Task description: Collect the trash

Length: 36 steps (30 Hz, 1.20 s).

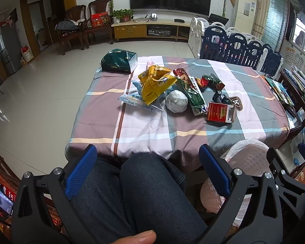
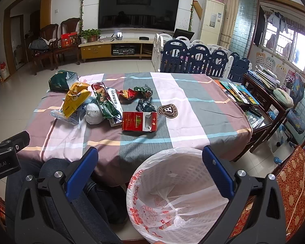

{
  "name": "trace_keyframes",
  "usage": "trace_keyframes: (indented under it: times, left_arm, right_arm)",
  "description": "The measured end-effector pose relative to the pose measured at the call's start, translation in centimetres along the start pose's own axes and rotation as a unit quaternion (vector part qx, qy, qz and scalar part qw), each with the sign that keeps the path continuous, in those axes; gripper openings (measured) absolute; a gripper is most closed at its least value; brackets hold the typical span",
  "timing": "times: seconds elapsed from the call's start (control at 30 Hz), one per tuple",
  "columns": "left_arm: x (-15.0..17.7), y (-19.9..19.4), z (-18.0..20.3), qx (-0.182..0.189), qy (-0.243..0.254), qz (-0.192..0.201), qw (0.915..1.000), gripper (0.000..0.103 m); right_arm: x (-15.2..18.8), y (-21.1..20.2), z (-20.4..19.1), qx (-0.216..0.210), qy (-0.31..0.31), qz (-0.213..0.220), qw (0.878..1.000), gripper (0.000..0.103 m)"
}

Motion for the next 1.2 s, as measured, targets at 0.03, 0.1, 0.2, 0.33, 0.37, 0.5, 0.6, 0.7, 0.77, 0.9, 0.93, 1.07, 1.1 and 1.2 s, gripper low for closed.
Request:
trace_keyframes:
  times: [0.03, 0.1, 0.2, 0.33, 0.37, 0.5, 0.6, 0.7, 0.77, 0.9, 0.93, 1.07, 1.1, 1.2]
  left_arm:
    - [-0.2, 0.3, -0.2, -0.003, -0.004, -0.007, 1.0000, 0.100]
    - [-0.3, 1.0, -0.6, -0.012, -0.012, -0.018, 0.9997, 0.100]
    - [-0.3, 2.1, -1.5, -0.016, -0.028, -0.025, 0.9992, 0.100]
    - [-0.2, 4.0, -3.2, -0.011, -0.066, -0.037, 0.9971, 0.100]
    - [-0.3, 4.4, -3.6, -0.012, -0.073, -0.040, 0.9965, 0.100]
    - [0.0, 6.8, -4.9, -0.009, -0.104, -0.057, 0.9929, 0.092]
    - [0.5, 8.7, -5.2, -0.011, -0.107, -0.082, 0.9908, 0.072]
    - [1.0, 10.4, -5.4, -0.011, -0.112, -0.108, 0.9878, 0.069]
    - [1.3, 11.4, -5.6, -0.009, -0.118, -0.122, 0.9855, 0.072]
    - [1.5, 12.4, -6.3, -0.004, -0.135, -0.130, 0.9823, 0.083]
    - [1.6, 12.5, -6.4, -0.004, -0.138, -0.131, 0.9817, 0.083]
    - [1.7, 13.0, -6.3, -0.008, -0.138, -0.131, 0.9817, 0.085]
    - [1.7, 13.0, -6.2, -0.012, -0.134, -0.131, 0.9822, 0.085]
    - [1.6, 12.7, -5.7, -0.020, -0.121, -0.123, 0.9847, 0.085]
  right_arm:
    - [-0.1, 0.0, 0.0, 0.000, -0.005, 0.003, 1.000, 0.100]
    - [-0.6, -0.1, 0.4, 0.016, -0.014, 0.015, 1.000, 0.100]
    - [-1.7, 0.5, 1.4, 0.047, -0.020, 0.022, 0.998, 0.100]
    - [-2.4, 4.5, 3.4, 0.044, 0.015, -0.028, 0.999, 0.100]
    - [-2.2, 5.9, 3.8, 0.027, 0.026, -0.044, 0.998, 0.098]
    - [-1.8, 11.6, 3.6, -0.015, 0.034, -0.096, 0.995, 0.071]
    - [-1.9, 16.1, 3.3, -0.041, 0.046, -0.126, 0.990, 0.058]
    - [-2.9, 20.0, 3.2, -0.043, 0.052, -0.129, 0.989, 0.063]
    - [-3.6, 22.1, 3.9, -0.012, 0.052, -0.133, 0.990, 0.076]
    - [-4.3, 23.9, 5.4, -0.006, 0.070, -0.127, 0.989, 0.083]
    - [-4.3, 24.2, 5.7, -0.011, 0.076, -0.129, 0.989, 0.084]
    - [-4.0, 24.6, 6.2, -0.042, 0.084, -0.133, 0.987, 0.085]
    - [-4.0, 24.7, 6.0, -0.045, 0.082, -0.133, 0.987, 0.085]
    - [-3.7, 24.6, 6.1, -0.065, 0.094, -0.134, 0.984, 0.085]
Point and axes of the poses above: each gripper's, at about its wrist camera, not at the fingertips, and y roughly the way its jaws point, z to its right, x to its underside, the point moved 1 cm from there along y, roughly the way its jaws point, and after that the axes turned 13 degrees about -x, right-handed, at the moved point
